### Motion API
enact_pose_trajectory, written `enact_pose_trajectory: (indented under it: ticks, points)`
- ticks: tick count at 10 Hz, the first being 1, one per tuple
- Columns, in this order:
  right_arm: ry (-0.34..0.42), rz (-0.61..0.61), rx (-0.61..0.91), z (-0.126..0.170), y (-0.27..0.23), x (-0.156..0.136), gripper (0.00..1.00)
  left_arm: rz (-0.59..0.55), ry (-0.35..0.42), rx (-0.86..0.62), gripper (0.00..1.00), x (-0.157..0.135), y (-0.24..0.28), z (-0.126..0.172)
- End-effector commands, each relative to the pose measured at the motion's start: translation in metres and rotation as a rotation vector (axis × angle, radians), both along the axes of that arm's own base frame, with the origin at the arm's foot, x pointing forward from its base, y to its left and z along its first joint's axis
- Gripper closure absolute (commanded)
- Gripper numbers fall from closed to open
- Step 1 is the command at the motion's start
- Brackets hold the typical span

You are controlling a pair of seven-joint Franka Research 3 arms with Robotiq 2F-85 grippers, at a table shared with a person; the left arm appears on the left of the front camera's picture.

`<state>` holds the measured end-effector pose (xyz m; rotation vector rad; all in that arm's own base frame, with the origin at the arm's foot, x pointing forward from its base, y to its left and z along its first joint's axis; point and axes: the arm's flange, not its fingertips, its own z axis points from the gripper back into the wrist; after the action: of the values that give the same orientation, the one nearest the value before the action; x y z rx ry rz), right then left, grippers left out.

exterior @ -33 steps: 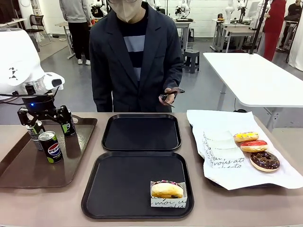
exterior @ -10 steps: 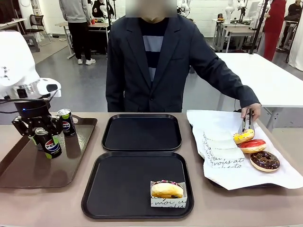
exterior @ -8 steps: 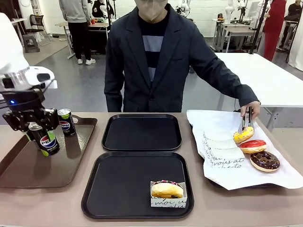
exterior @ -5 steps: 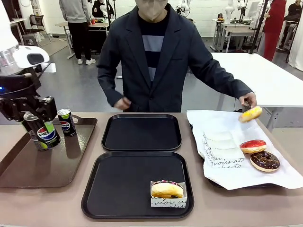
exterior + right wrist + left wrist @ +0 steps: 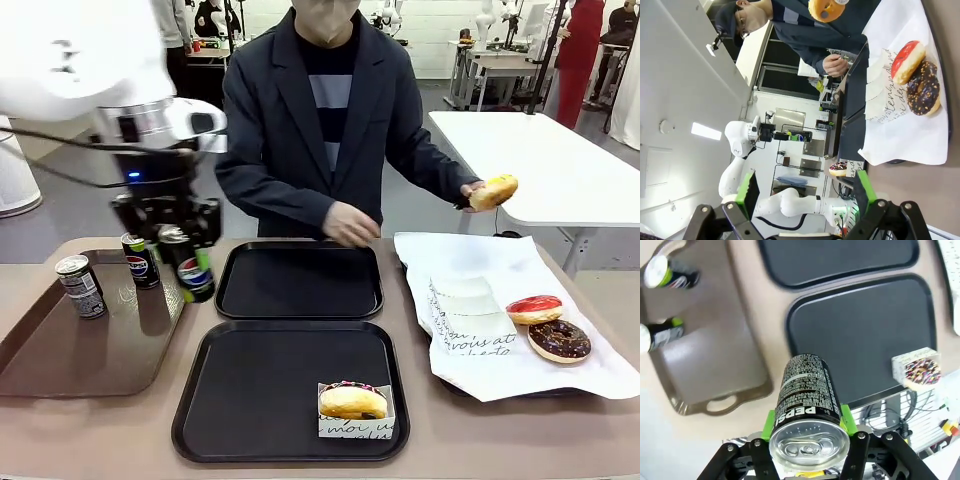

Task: Set up donuts and drinks on trays.
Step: Pick up one Pepsi coke and place it on the Flat Tray.

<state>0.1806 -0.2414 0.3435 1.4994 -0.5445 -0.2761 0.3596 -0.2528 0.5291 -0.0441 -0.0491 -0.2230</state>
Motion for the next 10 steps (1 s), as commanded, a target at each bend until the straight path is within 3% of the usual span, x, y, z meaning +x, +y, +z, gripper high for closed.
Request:
enact_pose_trajectory:
  ticks: [1,3,9,10]
  points:
    - [-0.029,-0.015,0.01,0.0,0.001,0.002,0.0,-0.002,0.025,0.008,1.0,0.025,-0.038,0.004]
    - [-0.029,-0.015,0.01,0.0,0.001,0.002,0.0,-0.013,0.07,0.016,1.0,0.034,-0.07,-0.012]
    - [-0.029,-0.015,0.01,0.0,0.001,0.002,0.0,-0.033,0.061,-0.011,1.0,0.027,-0.06,-0.015]
    - [-0.029,-0.015,0.01,0.0,0.001,0.002,0.0,-0.032,0.07,-0.009,0.42,0.033,-0.065,-0.019]
